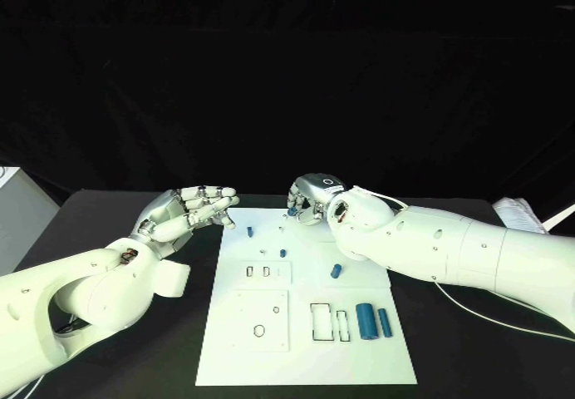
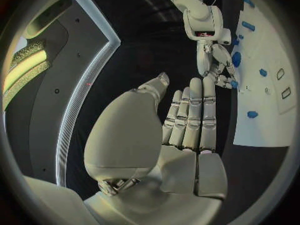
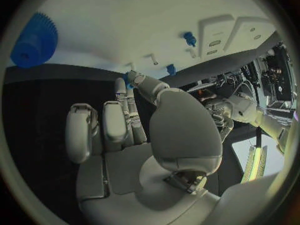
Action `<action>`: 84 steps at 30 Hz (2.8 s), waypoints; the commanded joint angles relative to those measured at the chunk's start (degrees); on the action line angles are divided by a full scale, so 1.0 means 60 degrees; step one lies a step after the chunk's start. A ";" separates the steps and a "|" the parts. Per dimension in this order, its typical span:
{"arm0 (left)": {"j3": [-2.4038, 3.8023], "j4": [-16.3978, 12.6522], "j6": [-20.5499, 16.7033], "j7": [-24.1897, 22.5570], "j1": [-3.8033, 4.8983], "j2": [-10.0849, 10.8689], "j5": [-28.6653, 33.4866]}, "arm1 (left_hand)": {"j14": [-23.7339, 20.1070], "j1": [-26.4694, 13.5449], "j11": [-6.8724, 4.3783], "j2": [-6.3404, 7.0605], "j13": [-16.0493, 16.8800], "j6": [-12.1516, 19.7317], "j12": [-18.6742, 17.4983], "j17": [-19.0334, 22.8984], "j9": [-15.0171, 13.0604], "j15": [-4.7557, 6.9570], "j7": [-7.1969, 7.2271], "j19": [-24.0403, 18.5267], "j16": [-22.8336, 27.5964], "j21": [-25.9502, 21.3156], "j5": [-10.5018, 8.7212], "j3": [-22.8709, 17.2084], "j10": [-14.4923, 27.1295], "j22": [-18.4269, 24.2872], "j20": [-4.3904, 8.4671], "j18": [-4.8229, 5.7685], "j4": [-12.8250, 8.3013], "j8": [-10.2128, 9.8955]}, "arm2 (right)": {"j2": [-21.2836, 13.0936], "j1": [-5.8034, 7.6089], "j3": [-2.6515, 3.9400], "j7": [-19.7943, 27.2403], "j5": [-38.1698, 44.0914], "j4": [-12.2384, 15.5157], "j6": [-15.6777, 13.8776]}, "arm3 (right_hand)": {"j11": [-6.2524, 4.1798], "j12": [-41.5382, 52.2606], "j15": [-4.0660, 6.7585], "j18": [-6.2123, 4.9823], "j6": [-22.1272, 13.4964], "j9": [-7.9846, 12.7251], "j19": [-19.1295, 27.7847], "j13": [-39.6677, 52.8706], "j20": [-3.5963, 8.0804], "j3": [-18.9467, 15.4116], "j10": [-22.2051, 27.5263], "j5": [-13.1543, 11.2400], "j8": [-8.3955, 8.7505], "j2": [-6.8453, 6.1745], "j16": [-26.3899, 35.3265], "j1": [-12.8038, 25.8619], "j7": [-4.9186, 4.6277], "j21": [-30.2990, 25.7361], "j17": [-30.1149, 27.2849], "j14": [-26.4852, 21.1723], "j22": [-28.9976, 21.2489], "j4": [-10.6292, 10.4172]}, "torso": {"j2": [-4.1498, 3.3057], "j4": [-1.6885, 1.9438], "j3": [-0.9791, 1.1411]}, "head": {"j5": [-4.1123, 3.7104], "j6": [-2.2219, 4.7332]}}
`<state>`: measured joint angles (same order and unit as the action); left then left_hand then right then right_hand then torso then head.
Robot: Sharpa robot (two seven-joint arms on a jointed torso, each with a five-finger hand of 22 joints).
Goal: Assemble the parts on the task board
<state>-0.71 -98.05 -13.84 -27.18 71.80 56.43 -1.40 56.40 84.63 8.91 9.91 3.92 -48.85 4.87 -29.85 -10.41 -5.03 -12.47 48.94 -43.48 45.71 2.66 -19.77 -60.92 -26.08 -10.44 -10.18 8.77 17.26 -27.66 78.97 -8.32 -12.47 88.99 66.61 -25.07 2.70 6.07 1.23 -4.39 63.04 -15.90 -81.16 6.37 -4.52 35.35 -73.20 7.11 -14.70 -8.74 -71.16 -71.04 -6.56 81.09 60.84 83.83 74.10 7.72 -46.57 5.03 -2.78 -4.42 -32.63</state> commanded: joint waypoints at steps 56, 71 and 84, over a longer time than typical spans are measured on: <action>0.0031 -0.0025 0.0237 -0.0004 0.0115 -0.0056 -0.0050 | -0.0058 -0.0070 0.0003 0.0014 0.0016 -0.0042 -0.0076 -0.0017 -0.0021 -0.0001 0.0000 -0.0152 -0.0102 0.0118 0.0022 -0.0050 -0.0020 -0.0064 -0.0017 -0.0014 -0.0017 -0.0082 | 0.0600 -0.0119 -0.0009 0.0033 0.0001 -0.0615 0.0257 | 0.0132 -0.0149 -0.0029 0.0136 -0.0299 -0.0409 0.0062 0.0048 -0.0075 0.0071 0.0162 -0.0035 -0.0016 -0.0082 0.0033 0.0040 -0.0120 -0.0068 -0.0203 0.0144 -0.0154 -0.0146 | 0.0034 0.0055 -0.0013 | 0.0097 -0.0171; 0.0032 -0.0019 0.0217 -0.0001 0.0117 -0.0066 -0.0050 | -0.0062 -0.0072 0.0003 0.0011 0.0017 -0.0043 -0.0078 -0.0017 -0.0024 -0.0001 0.0000 -0.0164 -0.0111 0.0136 0.0022 -0.0060 -0.0020 -0.0075 -0.0019 -0.0016 -0.0024 -0.0085 | 0.0691 -0.0120 -0.0012 0.0092 -0.0049 -0.0731 0.0422 | 0.0356 -0.0417 -0.0207 0.0016 -0.0757 -0.0522 0.0418 -0.0021 -0.0236 0.0207 0.0736 -0.0205 0.0139 -0.0383 0.0354 0.0063 -0.0319 -0.0431 -0.0727 -0.0034 -0.0687 -0.0210 | 0.0044 0.0071 -0.0015 | 0.0103 -0.0207; 0.0032 -0.0017 0.0215 0.0005 0.0118 -0.0064 -0.0050 | -0.0062 -0.0072 0.0003 0.0011 0.0017 -0.0043 -0.0078 -0.0017 -0.0024 -0.0001 0.0000 -0.0164 -0.0111 0.0136 0.0022 -0.0060 -0.0020 -0.0075 -0.0019 -0.0016 -0.0024 -0.0085 | 0.0699 -0.0120 -0.0020 0.0090 -0.0066 -0.0759 0.0534 | 0.0403 -0.0420 -0.0246 -0.0027 -0.0830 -0.0550 0.0536 -0.0053 -0.0275 0.0236 0.0906 -0.0221 0.0162 -0.0431 0.0470 0.0074 -0.0358 -0.0563 -0.0902 -0.0088 -0.0880 -0.0241 | 0.0049 0.0085 -0.0008 | 0.0104 -0.0245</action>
<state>-0.57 -98.05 -13.46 -26.84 72.40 56.15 -1.51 56.41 84.63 8.91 9.91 3.94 -48.85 4.65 -29.86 -10.48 -5.03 -12.47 48.43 -43.95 46.32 2.66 -19.94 -60.92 -26.47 -10.54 -10.18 8.60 16.92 -23.49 78.25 -8.43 -12.36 88.39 61.98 -22.81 5.13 3.75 -0.01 -4.40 58.46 -19.12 -78.36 6.12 -6.26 36.38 -68.26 6.07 -14.06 -10.81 -68.49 -70.53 -8.86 78.10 55.48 83.41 68.87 6.38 -46.30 5.51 -2.85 -3.76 -34.01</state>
